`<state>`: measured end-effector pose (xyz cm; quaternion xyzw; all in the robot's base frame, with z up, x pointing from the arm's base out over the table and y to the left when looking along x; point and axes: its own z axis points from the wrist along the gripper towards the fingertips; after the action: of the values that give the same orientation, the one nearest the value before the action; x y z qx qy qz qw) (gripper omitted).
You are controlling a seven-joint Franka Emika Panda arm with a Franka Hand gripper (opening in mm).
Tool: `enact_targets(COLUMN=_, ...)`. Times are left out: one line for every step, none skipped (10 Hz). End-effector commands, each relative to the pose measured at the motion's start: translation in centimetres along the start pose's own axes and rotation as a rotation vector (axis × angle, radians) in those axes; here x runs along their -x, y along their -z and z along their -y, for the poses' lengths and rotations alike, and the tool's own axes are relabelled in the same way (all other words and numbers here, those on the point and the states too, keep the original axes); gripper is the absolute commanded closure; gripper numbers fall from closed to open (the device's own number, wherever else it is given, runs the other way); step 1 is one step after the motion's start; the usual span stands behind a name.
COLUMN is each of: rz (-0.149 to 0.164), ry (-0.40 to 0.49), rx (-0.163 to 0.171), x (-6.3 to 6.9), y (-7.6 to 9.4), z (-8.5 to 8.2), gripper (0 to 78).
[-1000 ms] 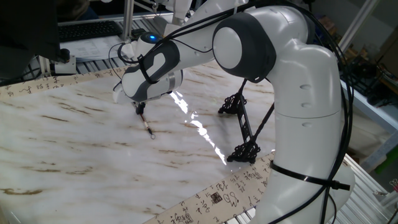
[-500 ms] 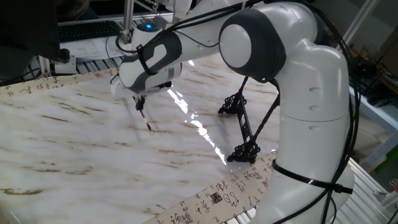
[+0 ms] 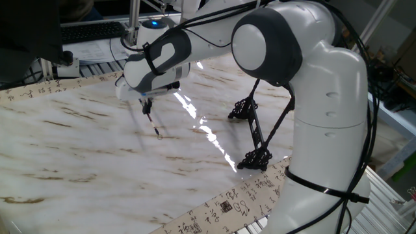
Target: Place the brush on the pen rack
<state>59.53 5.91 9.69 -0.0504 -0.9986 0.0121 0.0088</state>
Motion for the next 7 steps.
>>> enact_targets(rz=-0.088, ry=0.047, rx=-0.048, x=-1.5, y=4.0, z=1.0, gripper=76.4)
enact_targets(rz=-0.097, ry=0.051, rx=-0.055, x=-1.7, y=4.5, z=1.2, gripper=76.4)
enact_targets(rz=-0.1, ry=0.054, rx=-0.056, x=-1.9, y=4.7, z=1.3, gripper=76.4)
enact_targets(rz=-0.115, ry=0.07, rx=-0.077, x=-2.2, y=5.3, z=1.6, gripper=76.4)
enact_targets(rz=-0.122, ry=0.08, rx=-0.09, x=-2.4, y=5.6, z=1.8, gripper=76.4)
enact_targets(rz=-0.137, ry=0.09, rx=-0.095, x=-2.5, y=6.3, z=2.1, gripper=76.4)
enact_targets(rz=-0.143, ry=0.097, rx=-0.102, x=-2.6, y=6.7, z=2.2, gripper=76.4)
